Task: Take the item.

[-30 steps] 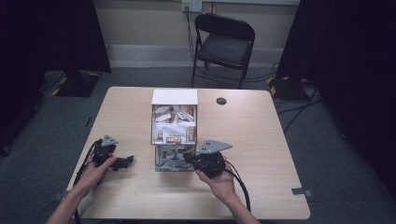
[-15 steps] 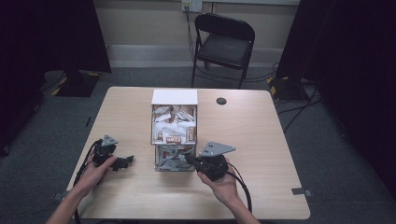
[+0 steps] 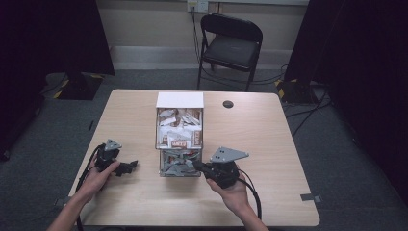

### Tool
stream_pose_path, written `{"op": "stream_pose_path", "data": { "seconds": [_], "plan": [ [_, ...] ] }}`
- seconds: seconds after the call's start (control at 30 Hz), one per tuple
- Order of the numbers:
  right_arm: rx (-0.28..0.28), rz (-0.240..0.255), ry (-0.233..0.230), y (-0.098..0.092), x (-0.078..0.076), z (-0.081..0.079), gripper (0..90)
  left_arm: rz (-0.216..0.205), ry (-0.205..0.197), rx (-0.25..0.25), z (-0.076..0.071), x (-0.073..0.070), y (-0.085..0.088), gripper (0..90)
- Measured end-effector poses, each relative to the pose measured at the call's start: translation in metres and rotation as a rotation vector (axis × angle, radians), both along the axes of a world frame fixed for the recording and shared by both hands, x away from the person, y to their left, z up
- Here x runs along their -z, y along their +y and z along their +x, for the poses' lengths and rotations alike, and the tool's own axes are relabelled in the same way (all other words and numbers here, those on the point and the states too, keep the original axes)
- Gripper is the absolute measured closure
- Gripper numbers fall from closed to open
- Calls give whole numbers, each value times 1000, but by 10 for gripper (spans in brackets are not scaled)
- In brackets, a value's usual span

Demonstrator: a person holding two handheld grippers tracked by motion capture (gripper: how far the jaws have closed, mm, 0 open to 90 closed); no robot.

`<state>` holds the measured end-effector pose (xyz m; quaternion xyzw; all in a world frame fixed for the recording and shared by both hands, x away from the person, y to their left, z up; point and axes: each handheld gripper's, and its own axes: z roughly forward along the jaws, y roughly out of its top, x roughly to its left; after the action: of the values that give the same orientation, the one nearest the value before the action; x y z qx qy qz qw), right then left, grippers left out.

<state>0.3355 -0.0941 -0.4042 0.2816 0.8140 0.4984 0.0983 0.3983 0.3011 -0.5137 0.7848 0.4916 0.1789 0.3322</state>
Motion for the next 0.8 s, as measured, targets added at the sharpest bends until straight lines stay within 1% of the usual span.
{"op": "stream_pose_path", "data": {
  "seconds": [0.03, 0.1, 0.13, 0.2, 0.27, 0.3, 0.37, 0.4, 0.47, 0.5, 0.57, 0.63, 0.73, 0.77, 0.8],
  "plan": [
    [3, 0, -2, 0, 0, 0, 900, -7, -1, -5, 0, 0, -1, 0],
    [2, 3, -1, -2, -2, -1, 900, -6, -1, -4, 0, 0, 0, 0],
    [3, 2, -3, -3, -3, -1, 900, 2, -1, 0, 0, 0, 0, 0],
    [5, 1, -5, -5, -4, -3, 900, -6, -1, -4, 0, 0, 0, 0],
    [6, 25, 10, -8, -5, -4, 900, 0, 0, 0, 0, 0, 0, 0],
    [7, 29, 7, -10, -6, -5, 900, -7, -1, -5, 0, 0, -1, 0],
    [10, 38, 2, -14, -8, -7, 900, -7, -1, -5, 0, 0, -1, 0],
    [11, 39, 1, -14, -8, -7, 900, 0, 0, 0, 0, 0, 0, 0],
    [3, 31, -8, -16, -10, -9, 900, -7, -1, -4, 0, 0, 0, 0],
    [1, 28, -9, -17, -11, -10, 900, 1, -1, -1, 0, 0, 0, 0],
    [0, 22, -12, -18, -13, -12, 900, -7, -1, -5, 0, 0, -1, 0],
    [2, 28, -14, -20, -14, -13, 900, 0, 0, 0, 0, 0, 0, 0],
    [11, 54, -15, -23, -15, -15, 900, -7, -1, -5, 0, 0, 0, 0],
    [10, 51, -15, -24, -16, -16, 900, 1, 0, 1, 0, 0, 0, 0],
    [16, 48, -20, -25, -17, -16, 900, -6, -1, -4, 0, 0, 0, 0]
  ]
}}
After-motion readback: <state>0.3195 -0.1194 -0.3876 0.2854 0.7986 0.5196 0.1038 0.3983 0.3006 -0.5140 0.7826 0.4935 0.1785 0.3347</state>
